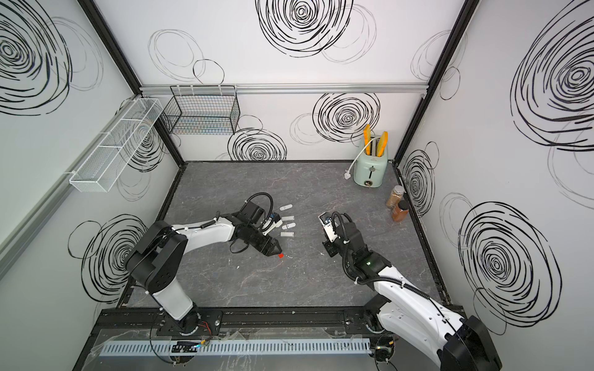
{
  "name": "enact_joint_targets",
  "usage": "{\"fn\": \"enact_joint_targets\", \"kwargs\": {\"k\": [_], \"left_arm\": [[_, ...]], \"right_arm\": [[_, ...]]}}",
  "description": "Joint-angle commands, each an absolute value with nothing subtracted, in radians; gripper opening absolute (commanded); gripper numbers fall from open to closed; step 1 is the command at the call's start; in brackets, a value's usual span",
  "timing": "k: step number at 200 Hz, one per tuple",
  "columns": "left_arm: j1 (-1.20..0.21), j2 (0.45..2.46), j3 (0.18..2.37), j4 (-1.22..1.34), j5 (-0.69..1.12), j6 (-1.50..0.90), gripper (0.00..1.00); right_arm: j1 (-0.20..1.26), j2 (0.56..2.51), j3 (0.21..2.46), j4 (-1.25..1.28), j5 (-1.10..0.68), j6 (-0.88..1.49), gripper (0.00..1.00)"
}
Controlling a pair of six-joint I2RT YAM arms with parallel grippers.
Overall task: Close the usb drive cover
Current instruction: Adjust the cover at the center of the board.
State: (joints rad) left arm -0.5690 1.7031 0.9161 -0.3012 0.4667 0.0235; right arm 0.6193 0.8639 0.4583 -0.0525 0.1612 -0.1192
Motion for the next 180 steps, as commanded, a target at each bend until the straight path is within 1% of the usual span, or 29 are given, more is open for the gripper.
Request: {"fn": "enact_joint_targets", "kwargs": {"k": [1, 39, 61, 78, 98, 122, 163, 180], "left_arm": [[-0.614, 1.676, 0.886, -0.258, 0.315, 0.071, 0.85], [-0.695, 1.708, 0.909, -0.258, 0.214, 0.083, 0.90], [-0.733, 1.727, 0.913, -0.256, 0.152, 0.093, 0.89], [-0.756, 1.732, 0.902, -0.246, 0.103, 0.116, 0.86], [-0.771, 1.733, 0.896, -0.244, 0.088, 0.133, 0.85], [-0.767, 1.730, 0.895, -0.245, 0.062, 0.149, 0.81], [-0.750, 1.705, 0.866, -0.221, 0.008, 0.182, 0.70], [-0.745, 1.694, 0.855, -0.218, 0.009, 0.189, 0.69]], "right_arm": [[0.616, 0.845, 0.454, -0.047, 0.167, -0.106, 0.00], [0.616, 0.845, 0.453, -0.046, 0.165, -0.106, 0.00], [0.617, 0.846, 0.453, -0.046, 0.164, -0.106, 0.00], [0.616, 0.845, 0.453, -0.045, 0.165, -0.106, 0.00], [0.617, 0.845, 0.452, -0.045, 0.166, -0.106, 0.00], [0.617, 0.845, 0.451, -0.044, 0.163, -0.106, 0.00], [0.617, 0.848, 0.451, -0.044, 0.159, -0.106, 0.00], [0.617, 0.850, 0.451, -0.042, 0.158, -0.106, 0.00]]}}
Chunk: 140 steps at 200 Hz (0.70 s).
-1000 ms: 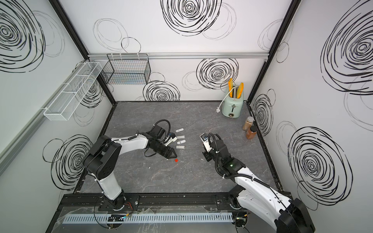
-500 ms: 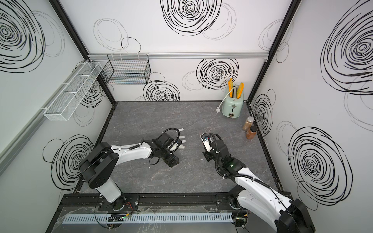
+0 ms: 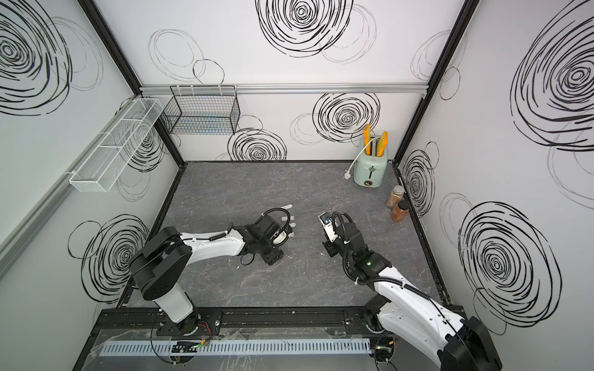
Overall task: Close the usb drive cover
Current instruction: Adjust the cover at the center of the board, then place the USB drive at the center of the board.
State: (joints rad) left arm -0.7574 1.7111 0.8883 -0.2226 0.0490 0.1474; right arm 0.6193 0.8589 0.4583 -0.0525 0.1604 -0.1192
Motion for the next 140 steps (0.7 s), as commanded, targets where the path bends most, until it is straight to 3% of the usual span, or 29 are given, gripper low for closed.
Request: {"fn": "enact_joint_targets", "kwargs": {"k": [1, 76, 140], "left_arm": [[-0.745, 1.694, 0.854, -0.218, 0.008, 0.190, 0.69], [-0.712, 1.612, 0.789, -0.203, 0.046, 0.315, 0.62], [-0.714, 1.543, 0.723, -0.168, 0.061, 0.404, 0.65]], "right_arm": [[0.617, 0.850, 0.451, -0.042, 0.157, -0.106, 0.00], [0.616, 0.855, 0.451, -0.039, 0.150, -0.106, 0.00], [0.616, 0.905, 0.451, -0.051, 0.100, -0.090, 0.00]]}}
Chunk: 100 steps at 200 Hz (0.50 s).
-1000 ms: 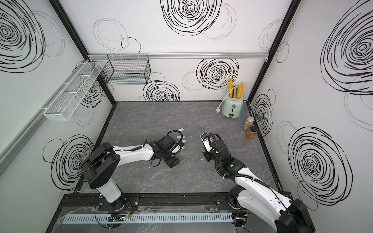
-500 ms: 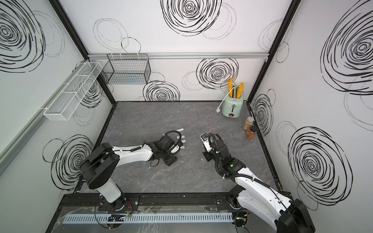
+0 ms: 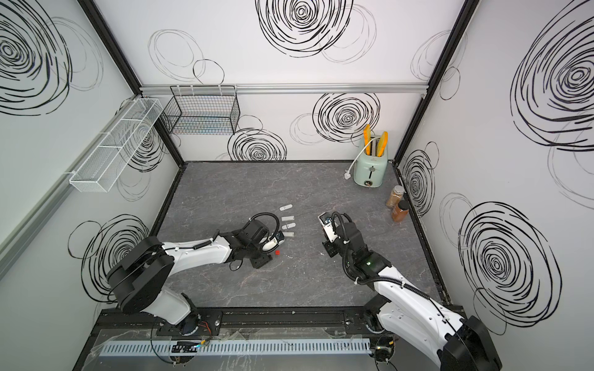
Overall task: Close the usb drive cover
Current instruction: Place the USB drive at the center of the board.
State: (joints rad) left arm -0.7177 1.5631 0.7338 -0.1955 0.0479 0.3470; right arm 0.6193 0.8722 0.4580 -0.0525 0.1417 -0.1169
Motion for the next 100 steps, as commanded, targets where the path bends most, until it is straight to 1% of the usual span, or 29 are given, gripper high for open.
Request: {"fn": "enact_joint_targets", "kwargs": {"k": [1, 20, 47, 73, 100], "left_arm": [[-0.715, 1.542, 0.723, -0.168, 0.060, 0.403, 0.65], [-0.705, 1.519, 0.724, -0.170, 0.082, 0.374, 0.67], [-0.654, 1.487, 0.740, -0.184, 0.141, 0.319, 0.68], [-0.574, 1.443, 0.759, -0.183, 0.195, 0.247, 0.69], [-0.477, 1.404, 0.770, -0.161, 0.243, 0.173, 0.72]], "right_arm": [[0.616, 0.907, 0.452, -0.052, 0.097, -0.092, 0.00], [0.617, 0.987, 0.488, -0.103, 0.054, -0.107, 0.00], [0.610, 1.106, 0.541, -0.160, 0.014, -0.143, 0.00], [0.582, 1.188, 0.609, -0.229, -0.023, -0.179, 0.01], [0.562, 1.289, 0.674, -0.291, -0.052, -0.201, 0.03]]}}
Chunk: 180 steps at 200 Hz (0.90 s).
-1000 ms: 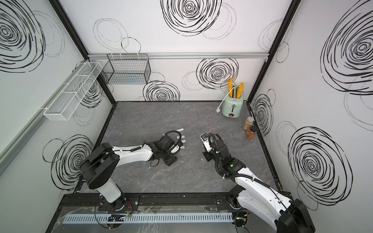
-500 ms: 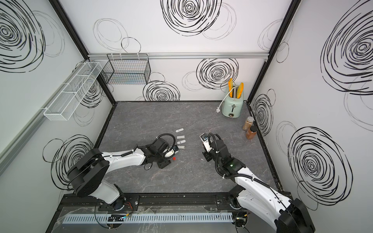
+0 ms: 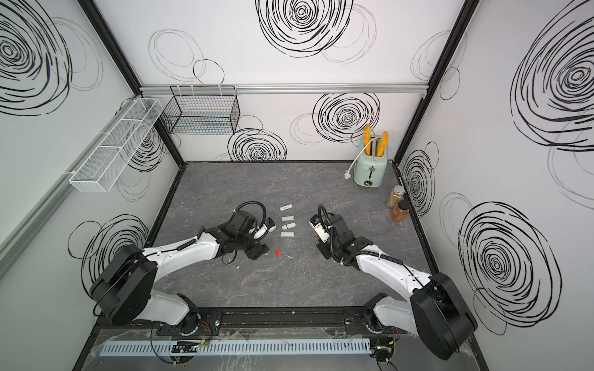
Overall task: Close the usb drive cover
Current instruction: Place the USB drive at the center of the board, then pick up the cover from the center of the board.
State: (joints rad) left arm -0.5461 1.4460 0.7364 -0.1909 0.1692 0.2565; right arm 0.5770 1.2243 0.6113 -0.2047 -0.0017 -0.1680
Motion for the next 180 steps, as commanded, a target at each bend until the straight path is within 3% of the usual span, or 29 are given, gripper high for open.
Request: {"fn": "enact_joint_targets", "kwargs": {"k": [1, 65, 111, 147, 180], "left_arm": [[-0.473, 1.402, 0.770, -0.160, 0.245, 0.170, 0.72], [-0.344, 1.302, 0.755, -0.125, 0.306, 0.079, 0.79], [-0.281, 1.251, 0.720, -0.094, 0.343, 0.057, 0.83], [-0.243, 1.241, 0.713, -0.080, 0.368, 0.035, 0.84], [-0.230, 1.237, 0.715, -0.082, 0.368, 0.026, 0.86]], "right_arm": [[0.562, 1.292, 0.675, -0.293, -0.054, -0.202, 0.04], [0.564, 1.545, 0.770, -0.364, -0.114, -0.225, 0.11], [0.591, 1.555, 0.801, -0.397, -0.089, -0.242, 0.35], [0.699, 1.525, 0.856, -0.419, -0.105, -0.369, 0.45], [0.820, 1.574, 0.900, -0.402, -0.144, -0.497, 0.47]]}}
